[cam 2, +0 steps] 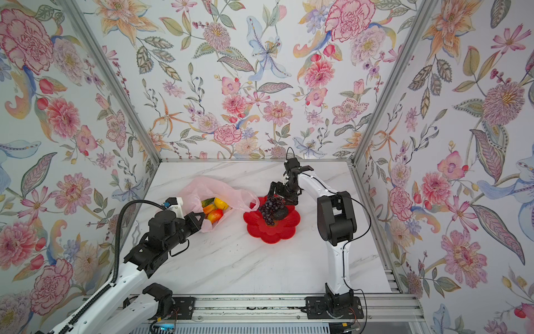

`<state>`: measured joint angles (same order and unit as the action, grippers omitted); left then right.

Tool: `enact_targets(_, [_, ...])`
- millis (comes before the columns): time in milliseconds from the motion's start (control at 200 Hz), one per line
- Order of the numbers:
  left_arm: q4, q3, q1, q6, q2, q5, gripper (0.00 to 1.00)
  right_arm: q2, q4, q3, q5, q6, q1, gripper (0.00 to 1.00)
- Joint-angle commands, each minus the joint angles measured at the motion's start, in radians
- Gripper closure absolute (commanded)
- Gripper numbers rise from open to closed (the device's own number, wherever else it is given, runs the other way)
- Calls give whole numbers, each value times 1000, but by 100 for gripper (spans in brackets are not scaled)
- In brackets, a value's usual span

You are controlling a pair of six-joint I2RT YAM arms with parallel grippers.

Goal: Place the fruits into the plastic bag
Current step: Pick up the fruit from the plate.

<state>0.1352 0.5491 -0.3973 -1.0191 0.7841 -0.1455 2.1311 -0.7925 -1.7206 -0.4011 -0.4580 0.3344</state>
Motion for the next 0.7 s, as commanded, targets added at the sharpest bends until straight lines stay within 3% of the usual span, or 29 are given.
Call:
enact_targets(0, [3,-8,12,-9,3,0,100,32,-20,-35,-1,15,27,2])
enact_targets(305, [-3,-18,14,-15,-1,-2,100,105,-21,-86,14,14,54,11])
enact_targets(535, [7,-27,15,-19,-20,6,100,114,-21,-104,9,13,54,34])
enact_targets(696, [0,-29,15,-24,-19,7,100,99,-20,-111,3,15,52,44])
